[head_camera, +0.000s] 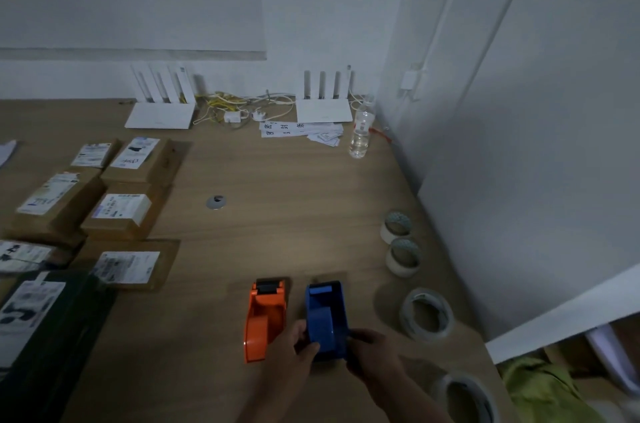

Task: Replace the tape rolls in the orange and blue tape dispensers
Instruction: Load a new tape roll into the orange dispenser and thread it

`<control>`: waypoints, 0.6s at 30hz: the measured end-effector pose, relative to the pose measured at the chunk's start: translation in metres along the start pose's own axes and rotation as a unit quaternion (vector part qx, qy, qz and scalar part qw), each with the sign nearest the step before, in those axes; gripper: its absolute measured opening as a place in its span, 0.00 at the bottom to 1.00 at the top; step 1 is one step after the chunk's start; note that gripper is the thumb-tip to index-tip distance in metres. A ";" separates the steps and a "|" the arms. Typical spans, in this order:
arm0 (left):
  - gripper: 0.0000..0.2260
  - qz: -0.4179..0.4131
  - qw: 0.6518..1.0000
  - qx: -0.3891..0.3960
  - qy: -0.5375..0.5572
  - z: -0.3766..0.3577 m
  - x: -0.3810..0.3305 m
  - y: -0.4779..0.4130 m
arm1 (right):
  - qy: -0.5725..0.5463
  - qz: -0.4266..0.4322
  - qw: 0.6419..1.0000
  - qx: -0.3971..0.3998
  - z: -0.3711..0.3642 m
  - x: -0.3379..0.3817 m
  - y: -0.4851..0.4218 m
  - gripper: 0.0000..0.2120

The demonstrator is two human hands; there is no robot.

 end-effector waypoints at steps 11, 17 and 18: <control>0.18 0.034 0.999 -0.001 -0.024 -0.016 0.031 -0.014 | 0.045 0.015 0.998 -0.034 -0.004 -0.001 -0.018 0.14; 0.20 0.041 0.999 0.004 -0.035 -0.022 0.036 -0.018 | 0.074 0.032 0.996 -0.039 -0.007 0.002 -0.025 0.16; 0.19 0.041 0.998 0.005 -0.037 -0.023 0.035 -0.019 | 0.078 0.035 0.995 -0.042 -0.007 0.002 -0.026 0.16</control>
Point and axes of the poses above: each hand's wrist, its own y-axis away from the middle knuckle, its own z-axis out of the back of the hand, x = y × z, the point moved 9 cm from there along -y, towards the middle knuckle, and after that the axes turned 10 degrees about -z, right-handed, at the moved point
